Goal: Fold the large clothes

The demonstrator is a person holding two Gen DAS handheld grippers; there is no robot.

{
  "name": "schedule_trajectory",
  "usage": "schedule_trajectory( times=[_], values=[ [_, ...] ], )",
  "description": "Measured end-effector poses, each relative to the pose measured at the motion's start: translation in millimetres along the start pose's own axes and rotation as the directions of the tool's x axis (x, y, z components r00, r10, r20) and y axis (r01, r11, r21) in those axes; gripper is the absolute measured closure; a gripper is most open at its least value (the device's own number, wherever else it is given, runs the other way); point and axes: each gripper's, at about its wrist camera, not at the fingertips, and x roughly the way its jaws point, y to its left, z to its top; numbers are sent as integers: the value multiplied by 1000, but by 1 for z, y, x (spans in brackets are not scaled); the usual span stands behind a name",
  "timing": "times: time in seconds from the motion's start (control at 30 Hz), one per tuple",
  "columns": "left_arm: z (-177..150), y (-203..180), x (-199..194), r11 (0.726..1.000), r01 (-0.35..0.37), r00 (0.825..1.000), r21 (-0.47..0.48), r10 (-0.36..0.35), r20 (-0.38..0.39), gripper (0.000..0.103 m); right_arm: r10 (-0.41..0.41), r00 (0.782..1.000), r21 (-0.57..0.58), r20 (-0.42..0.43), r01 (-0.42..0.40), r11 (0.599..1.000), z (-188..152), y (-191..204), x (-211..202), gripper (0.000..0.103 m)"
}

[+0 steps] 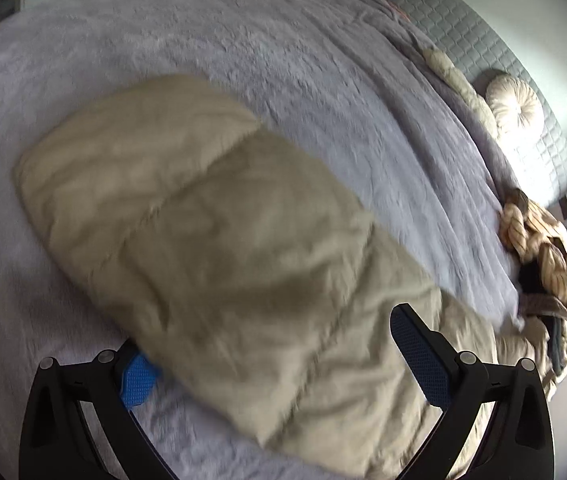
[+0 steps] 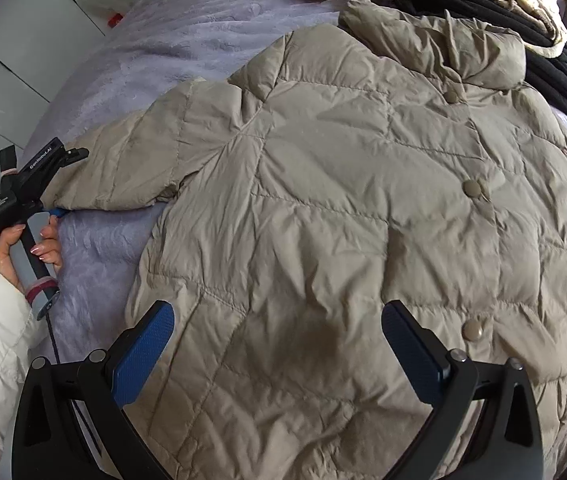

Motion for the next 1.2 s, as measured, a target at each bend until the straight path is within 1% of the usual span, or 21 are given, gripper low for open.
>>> schedule_trajectory(
  times=[0.03, 0.07, 0.1, 0.13, 0.17, 0.3, 0.33, 0.37, 0.4, 0.43, 0.47, 0.57, 0.63, 0.73, 0.77, 0.83, 0.93, 0.97, 1.03, 1.13, 1.2],
  values=[
    [5, 1, 2, 1000, -14, 1000, -1, 14, 21, 7, 8, 1000, -8, 8, -8, 1000, 6, 3, 2, 0],
    [9, 1, 4, 1000, -30, 999, 3, 30, 33, 35, 16, 1000, -18, 21, -15, 1000, 16, 5, 10, 0],
    [13, 2, 8, 999, -34, 999, 11, 33, 24, 74, 29, 999, -30, 35, -28, 999, 23, 9, 10, 0],
    [18, 2, 12, 1000, -3, 1000, 15, 3, 2, 88, 46, 998, -40, 50, -44, 998, 31, 13, 10, 0],
    [22, 3, 13, 999, 49, 999, 3, -49, -14, 95, 62, 996, -47, 65, -59, 997, 41, 17, 13, 0],
    [31, -10, -20, 994, 91, 994, 67, -95, 57, 96, 110, 987, -19, 115, -109, 994, 79, 24, 23, 0],
    [32, -13, -30, 991, 107, 991, 82, -113, 73, 96, 124, 983, 3, 132, -126, 992, 88, 23, 27, 3],
    [34, -17, -44, 987, 129, 986, 101, -138, 92, 96, 142, 979, 26, 145, -147, 989, 92, 22, 29, 10],
    [37, -21, -55, 982, 146, 981, 119, -159, 107, 96, 160, 977, 56, 144, -169, 984, 100, 21, 37, 44],
    [38, -26, -63, 978, 160, 977, 136, -176, 118, 96, 177, 976, 89, 123, -189, 978, 109, 19, 48, 87],
    [39, -34, -73, 971, 176, 972, 162, -198, 129, 96, 198, 975, 123, 106, -210, 970, 116, 18, 61, 97],
    [36, -47, -104, 948, 221, 954, 228, -258, 150, 96, 273, 959, 152, 82, -283, 947, 131, 29, 103, 98],
    [34, -66, -116, 925, 263, 941, 273, -309, 137, 96, 328, 944, 165, 26, -327, 930, 132, 36, 132, 98],
    [18, -91, -132, 889, 315, 928, 334, -361, 87, 96, 338, 941, 179, -36, -326, 928, 134, 38, 167, 99],
    [10, -109, -132, 871, 326, 925, 368, -375, 68, 96, 338, 941, 186, -38, -325, 927, 135, 36, 171, 100],
    [-4, -141, -136, 833, 339, 916, 438, -398, 49, 96, 381, 924, 216, -43, -364, 906, 138, 28, 172, 101],
    [-35, -187, -145, 779, 347, 908, 523, -419, 22, 96, 431, 902, 232, -18, -416, 879, 138, 10, 158, 101],
    [-50, -207, -149, 751, 356, 903, 556, -430, 2, 96, 436, 900, 231, -5, -423, 876, 134, 2, 150, 101],
    [-76, -238, -150, 712, 355, 901, 606, -432, -21, 96, 417, 908, 234, 39, -414, 880, 132, -24, 131, 101],
    [-131, -294, -141, 617, 370, 898, 694, -428, -99, 96, 344, 933, 267, 105, -360, 894, 123, -80, 100, 101],
    [-167, -318, -128, 570, 368, 906, 734, -399, -144, 96, 267, 954, 287, 135, -295, 911, 113, -119, 81, 101]
  ],
)
